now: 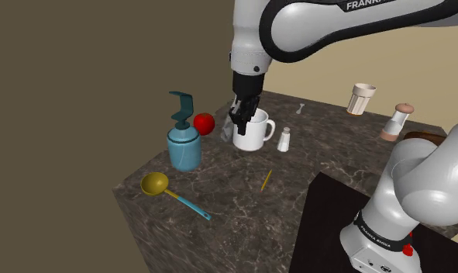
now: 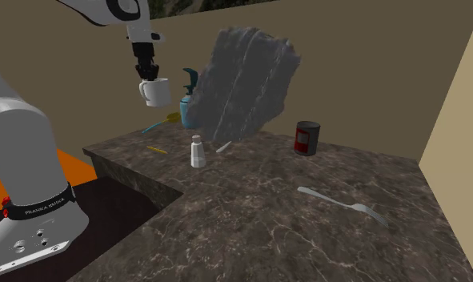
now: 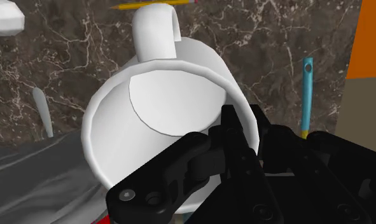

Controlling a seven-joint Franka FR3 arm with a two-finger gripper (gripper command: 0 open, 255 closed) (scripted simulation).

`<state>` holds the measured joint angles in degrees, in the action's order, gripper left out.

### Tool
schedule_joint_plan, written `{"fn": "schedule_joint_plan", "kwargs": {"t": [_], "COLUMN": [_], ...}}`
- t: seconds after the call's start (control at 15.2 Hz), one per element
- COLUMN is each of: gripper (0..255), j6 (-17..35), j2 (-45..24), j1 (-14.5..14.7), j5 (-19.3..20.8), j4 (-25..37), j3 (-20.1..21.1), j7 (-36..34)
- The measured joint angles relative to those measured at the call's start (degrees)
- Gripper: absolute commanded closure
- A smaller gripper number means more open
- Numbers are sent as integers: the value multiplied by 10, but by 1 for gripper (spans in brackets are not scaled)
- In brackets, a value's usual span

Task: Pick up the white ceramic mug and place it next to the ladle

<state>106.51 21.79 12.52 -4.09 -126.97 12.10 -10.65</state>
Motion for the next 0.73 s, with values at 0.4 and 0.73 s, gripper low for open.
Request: {"fn": "schedule_joint_plan", "kwargs": {"t": [0.4,0.73], "gripper": [255,255], "j6": [-3,27], "j2": [-20,-19], "j1": [30,35], "j5": [-15,-19], "j4": [26,-4], "j3": [60,69], "j7": [-84,-94]}}
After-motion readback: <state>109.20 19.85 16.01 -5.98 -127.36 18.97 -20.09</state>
